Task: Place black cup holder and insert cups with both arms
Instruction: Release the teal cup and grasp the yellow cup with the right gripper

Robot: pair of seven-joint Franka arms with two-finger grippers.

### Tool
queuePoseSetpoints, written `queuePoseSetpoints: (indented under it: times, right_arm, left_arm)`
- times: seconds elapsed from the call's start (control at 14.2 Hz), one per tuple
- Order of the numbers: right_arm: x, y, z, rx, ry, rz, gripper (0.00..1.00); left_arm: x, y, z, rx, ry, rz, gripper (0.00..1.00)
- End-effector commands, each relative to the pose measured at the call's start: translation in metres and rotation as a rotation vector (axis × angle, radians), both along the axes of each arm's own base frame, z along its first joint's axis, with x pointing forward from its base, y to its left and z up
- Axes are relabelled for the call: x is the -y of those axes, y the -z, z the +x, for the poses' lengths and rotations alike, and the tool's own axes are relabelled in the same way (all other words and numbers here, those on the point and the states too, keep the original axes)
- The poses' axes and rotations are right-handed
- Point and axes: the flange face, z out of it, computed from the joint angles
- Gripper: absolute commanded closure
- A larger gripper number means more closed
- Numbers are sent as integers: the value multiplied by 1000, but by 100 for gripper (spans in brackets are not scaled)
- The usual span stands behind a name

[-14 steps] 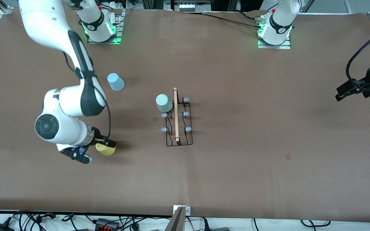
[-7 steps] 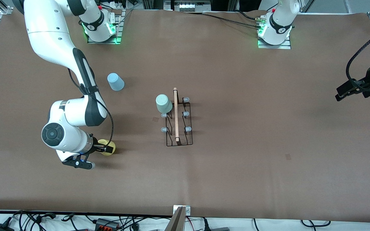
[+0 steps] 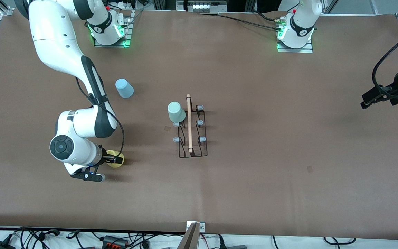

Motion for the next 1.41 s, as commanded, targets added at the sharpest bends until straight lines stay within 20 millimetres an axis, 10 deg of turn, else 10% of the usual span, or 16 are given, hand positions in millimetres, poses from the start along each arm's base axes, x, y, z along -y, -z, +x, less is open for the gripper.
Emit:
queuePoseSetpoints:
  times: [0.0,0.42,0.85,1.34]
  right_arm:
    - [1,-1,3,4,-21,-8,0]
    - [1,3,3,0,-22,-10,5]
    - [-3,-4,-1,-31,-27,-11,73]
    - [-44,-113,6,-101,-100,21,79]
  left_arm:
    - [0,-1,-4,-3,14,-19,0]
    - [-2,-1,-4,-3,10,-19,0]
    - [-5,0,-3,-5,6,-19,0]
    - [-5,-1,-4,-3,6,-19,0]
